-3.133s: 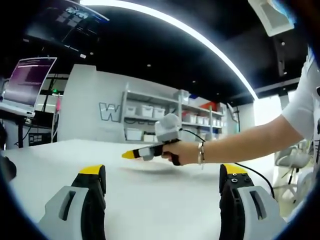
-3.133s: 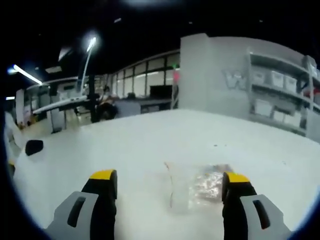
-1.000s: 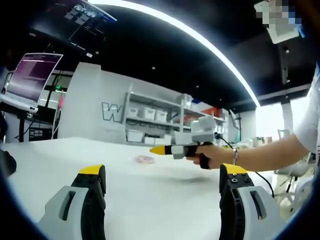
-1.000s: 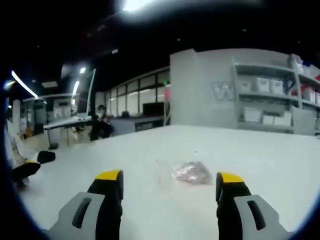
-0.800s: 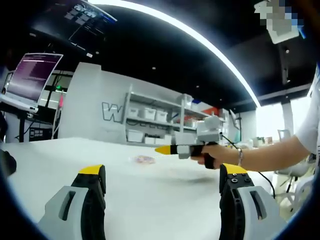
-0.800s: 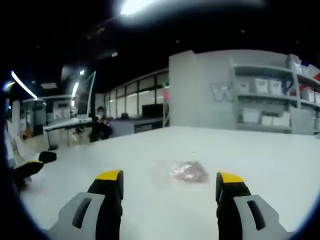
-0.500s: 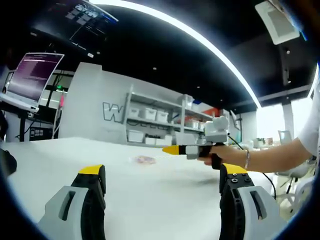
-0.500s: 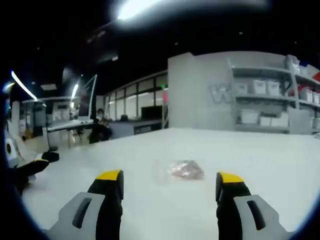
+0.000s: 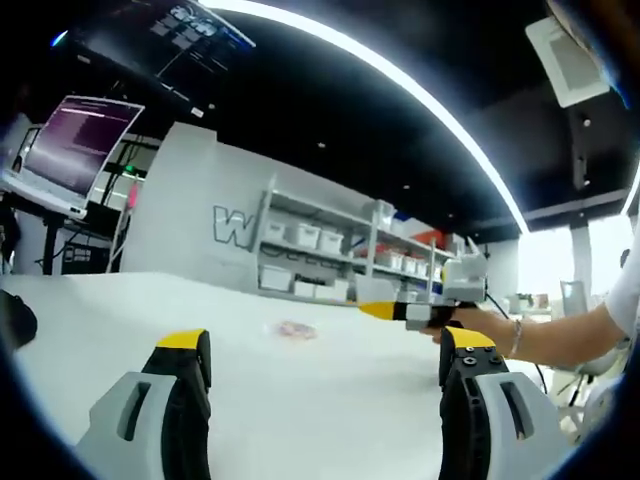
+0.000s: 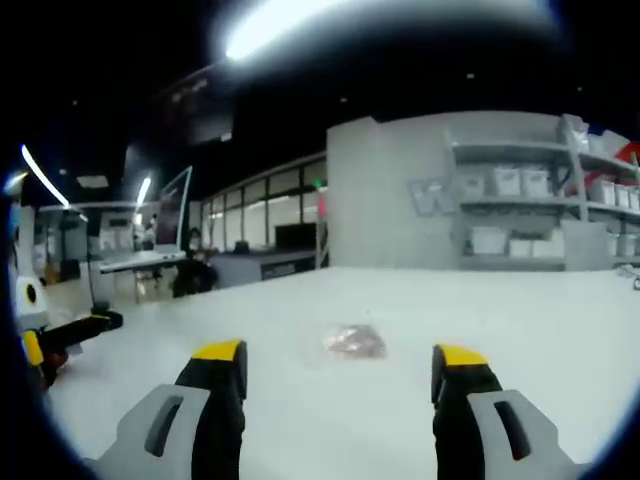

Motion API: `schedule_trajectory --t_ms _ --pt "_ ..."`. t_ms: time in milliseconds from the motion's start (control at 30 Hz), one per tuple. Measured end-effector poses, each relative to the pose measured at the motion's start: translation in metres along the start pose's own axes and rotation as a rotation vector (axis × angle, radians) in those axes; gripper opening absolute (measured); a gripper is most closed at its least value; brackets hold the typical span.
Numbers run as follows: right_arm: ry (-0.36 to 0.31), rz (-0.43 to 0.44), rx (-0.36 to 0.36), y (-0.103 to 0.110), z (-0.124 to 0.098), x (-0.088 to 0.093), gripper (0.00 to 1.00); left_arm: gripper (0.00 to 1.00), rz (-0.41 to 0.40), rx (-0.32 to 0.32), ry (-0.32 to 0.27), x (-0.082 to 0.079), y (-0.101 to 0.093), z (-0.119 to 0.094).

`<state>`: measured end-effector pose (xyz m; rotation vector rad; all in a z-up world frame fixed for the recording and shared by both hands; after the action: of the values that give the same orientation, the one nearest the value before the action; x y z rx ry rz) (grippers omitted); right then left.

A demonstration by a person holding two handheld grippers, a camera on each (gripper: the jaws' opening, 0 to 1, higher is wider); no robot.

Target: Open the resealable bag by pulling the two sides of the seal apart until the entire bag opening is separated and visibly accessible.

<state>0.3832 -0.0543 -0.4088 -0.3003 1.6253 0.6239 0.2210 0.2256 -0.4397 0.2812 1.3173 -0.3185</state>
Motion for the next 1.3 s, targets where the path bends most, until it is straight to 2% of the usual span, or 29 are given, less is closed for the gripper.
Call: schedule_trajectory --t_ms 233,733,1300 --pt "-0.018 0.0 0.009 -0.004 -0.007 -0.002 0.76 0.94 0.047 0.005 -0.026 -0.023 0.0 0.005" --pt "-0.047 -0.001 0.013 -0.007 -0.029 -0.002 0.76 0.94 0.06 0.007 -0.019 -0.025 -0.002 0.003" --pt "-0.07 0.021 0.048 -0.019 -0.058 0.001 0.75 0.94 0.041 -0.01 0.005 -0.014 0.003 0.0"
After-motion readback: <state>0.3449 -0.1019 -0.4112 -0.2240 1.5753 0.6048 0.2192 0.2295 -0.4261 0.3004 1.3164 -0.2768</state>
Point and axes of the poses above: the point that each gripper's makers call its tool centre point, and the gripper's own axes: z roughly forward along the fingers, y roughly to its left, x roughly out of its underside, the point moved 10 cm from there along -z, roughly backward along the fingers, and after that the axes turned 11 degrees about z, right-handed, at the moved point
